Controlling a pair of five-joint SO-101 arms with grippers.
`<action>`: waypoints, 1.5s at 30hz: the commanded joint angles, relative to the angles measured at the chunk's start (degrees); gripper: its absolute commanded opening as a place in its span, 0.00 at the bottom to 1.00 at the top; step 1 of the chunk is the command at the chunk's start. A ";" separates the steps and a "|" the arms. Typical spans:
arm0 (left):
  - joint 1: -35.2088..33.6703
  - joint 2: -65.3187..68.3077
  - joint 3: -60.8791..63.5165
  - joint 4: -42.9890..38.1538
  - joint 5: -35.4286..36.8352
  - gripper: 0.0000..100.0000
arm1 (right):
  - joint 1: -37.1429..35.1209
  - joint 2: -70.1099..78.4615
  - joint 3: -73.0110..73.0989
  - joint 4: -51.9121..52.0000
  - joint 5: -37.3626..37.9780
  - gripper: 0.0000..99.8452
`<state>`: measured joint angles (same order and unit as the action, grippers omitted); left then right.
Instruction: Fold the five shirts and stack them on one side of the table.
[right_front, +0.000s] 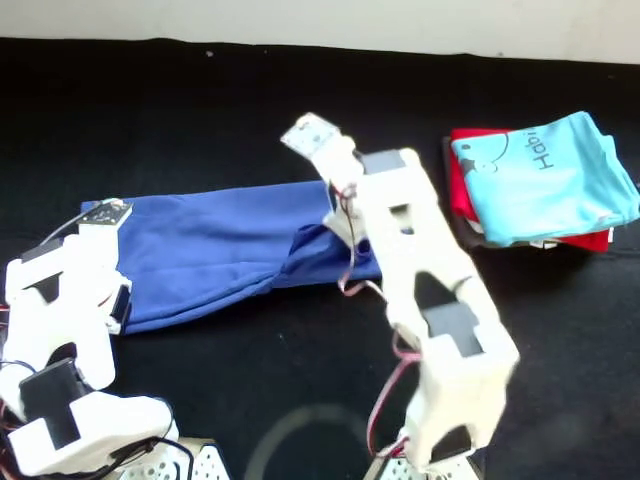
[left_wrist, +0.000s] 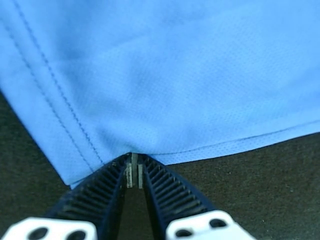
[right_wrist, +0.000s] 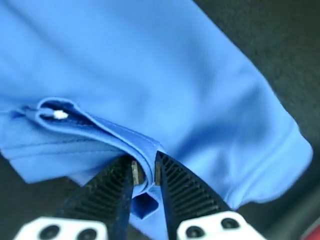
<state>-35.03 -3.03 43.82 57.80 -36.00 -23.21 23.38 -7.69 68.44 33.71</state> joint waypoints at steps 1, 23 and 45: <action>0.66 -0.13 0.48 -0.88 0.18 0.01 | 0.22 5.93 -13.05 4.00 -3.16 0.06; 0.66 -0.13 0.48 -0.97 0.09 0.01 | -12.88 8.57 -25.98 28.70 -10.55 0.01; 1.54 -2.77 -1.45 3.34 0.62 0.01 | -12.97 -2.68 -16.57 17.63 -21.63 0.01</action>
<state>-34.77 -4.00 43.82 58.24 -36.00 -38.68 30.07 -21.93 84.35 12.09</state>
